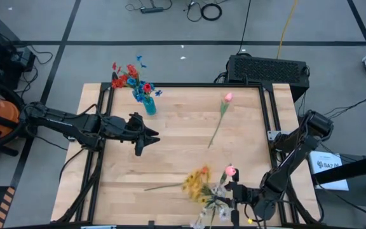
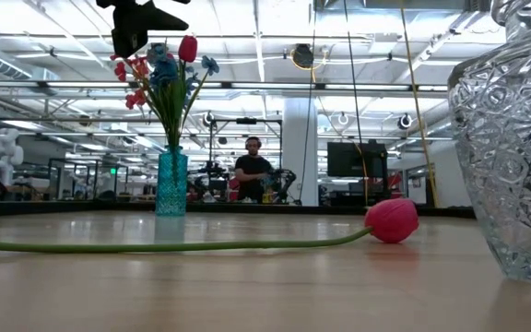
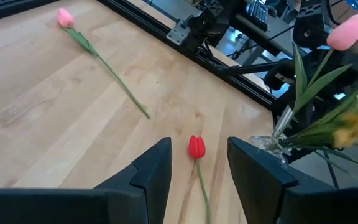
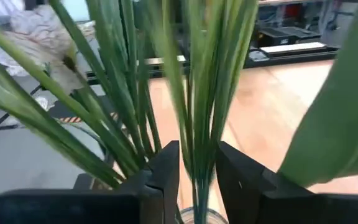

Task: Sort flowers into vase by color
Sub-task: Put the yellow flower into the transparent vase

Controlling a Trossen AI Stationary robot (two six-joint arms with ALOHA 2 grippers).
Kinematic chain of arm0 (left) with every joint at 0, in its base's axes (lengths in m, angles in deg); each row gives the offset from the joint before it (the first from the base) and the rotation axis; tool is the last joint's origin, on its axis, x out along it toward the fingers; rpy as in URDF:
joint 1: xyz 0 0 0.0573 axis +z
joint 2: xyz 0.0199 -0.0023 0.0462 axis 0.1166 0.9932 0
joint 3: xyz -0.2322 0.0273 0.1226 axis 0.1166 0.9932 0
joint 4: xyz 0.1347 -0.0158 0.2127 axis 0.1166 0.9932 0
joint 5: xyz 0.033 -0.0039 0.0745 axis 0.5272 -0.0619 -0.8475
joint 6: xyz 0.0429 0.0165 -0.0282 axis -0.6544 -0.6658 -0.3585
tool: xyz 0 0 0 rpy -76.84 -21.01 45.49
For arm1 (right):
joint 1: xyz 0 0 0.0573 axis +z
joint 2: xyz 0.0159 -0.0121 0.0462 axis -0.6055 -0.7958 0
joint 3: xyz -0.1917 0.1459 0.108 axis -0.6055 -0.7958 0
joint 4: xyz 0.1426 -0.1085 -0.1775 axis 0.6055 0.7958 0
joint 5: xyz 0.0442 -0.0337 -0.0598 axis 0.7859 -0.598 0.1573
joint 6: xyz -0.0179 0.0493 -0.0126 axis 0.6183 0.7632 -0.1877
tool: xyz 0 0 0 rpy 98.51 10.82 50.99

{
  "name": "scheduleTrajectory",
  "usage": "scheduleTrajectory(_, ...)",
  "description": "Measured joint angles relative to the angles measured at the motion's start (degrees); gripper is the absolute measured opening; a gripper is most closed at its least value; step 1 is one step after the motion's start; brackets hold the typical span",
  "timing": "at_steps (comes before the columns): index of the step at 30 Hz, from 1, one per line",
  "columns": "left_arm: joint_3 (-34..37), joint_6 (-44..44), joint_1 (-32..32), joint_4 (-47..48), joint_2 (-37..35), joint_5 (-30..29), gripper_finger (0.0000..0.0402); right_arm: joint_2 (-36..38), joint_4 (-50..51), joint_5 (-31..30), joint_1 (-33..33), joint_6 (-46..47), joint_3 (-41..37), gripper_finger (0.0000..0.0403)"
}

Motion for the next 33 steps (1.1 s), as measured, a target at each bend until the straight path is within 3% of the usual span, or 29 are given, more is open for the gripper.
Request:
scheduleTrajectory(5, 0.0, 0.0, 0.0, 0.0, 0.0, 0.0, 0.0162, 1.9, 3.2, 4.1, 0.0, 2.6, 0.0, 0.0095)
scheduleTrajectory(18, 0.0, 0.0, 0.0, 0.0, 0.2, 0.0, 0.0162, 6.8, 8.4, 4.4, 0.7, 4.3, 0.0, 0.0095)
scheduleTrajectory(23, 0.0, 0.0, 0.0, 0.0, 0.2, 0.0, 0.0162, 12.7, 17.1, 5.5, 1.9, 9.5, 0.0, 0.0087)
scheduleTrajectory(33, 0.0, 0.0, -0.2, 0.0, 0.2, 0.0, 0.0162, 25.5, 40.7, 18.7, 2.0, 29.6, 0.0, 0.0031)
